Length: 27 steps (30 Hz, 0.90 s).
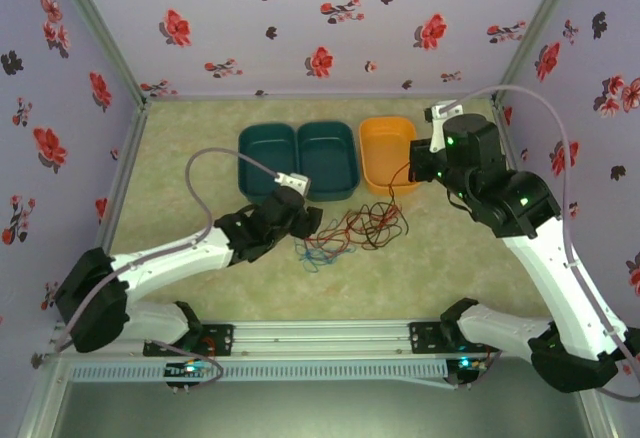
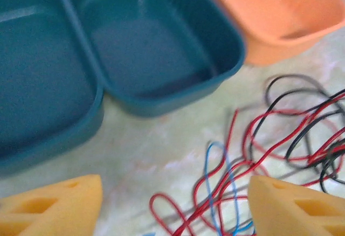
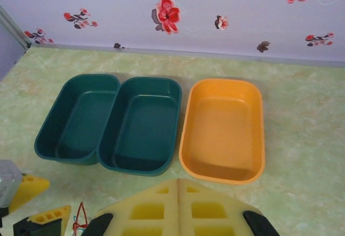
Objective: Untangle the cables
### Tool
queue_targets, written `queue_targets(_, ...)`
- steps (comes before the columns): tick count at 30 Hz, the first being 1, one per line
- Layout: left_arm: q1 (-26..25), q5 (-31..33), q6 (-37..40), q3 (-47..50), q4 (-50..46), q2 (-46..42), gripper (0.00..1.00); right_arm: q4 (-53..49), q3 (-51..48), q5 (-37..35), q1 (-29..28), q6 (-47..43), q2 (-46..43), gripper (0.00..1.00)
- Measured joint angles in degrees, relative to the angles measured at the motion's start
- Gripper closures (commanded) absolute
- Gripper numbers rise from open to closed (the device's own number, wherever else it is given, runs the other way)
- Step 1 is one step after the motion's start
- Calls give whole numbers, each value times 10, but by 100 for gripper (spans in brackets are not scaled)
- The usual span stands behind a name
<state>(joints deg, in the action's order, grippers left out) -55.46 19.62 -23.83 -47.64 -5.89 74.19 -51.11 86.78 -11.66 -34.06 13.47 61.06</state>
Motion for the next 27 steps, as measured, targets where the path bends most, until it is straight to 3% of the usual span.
queue_targets(5,-32,-26,114,-4,113,23,9,2,0,16,-2,1,-17,100)
queue_targets(14,-75,-109,256,-98,254,212,9,3,1,36,-5,6,-37,100)
queue_targets(20,-98,-131,275,-134,314,278,23,3,11,43,-5,7,-33,100)
queue_targets(27,-98,-154,253,-138,331,318,50,2,61,43,-5,6,-14,100)
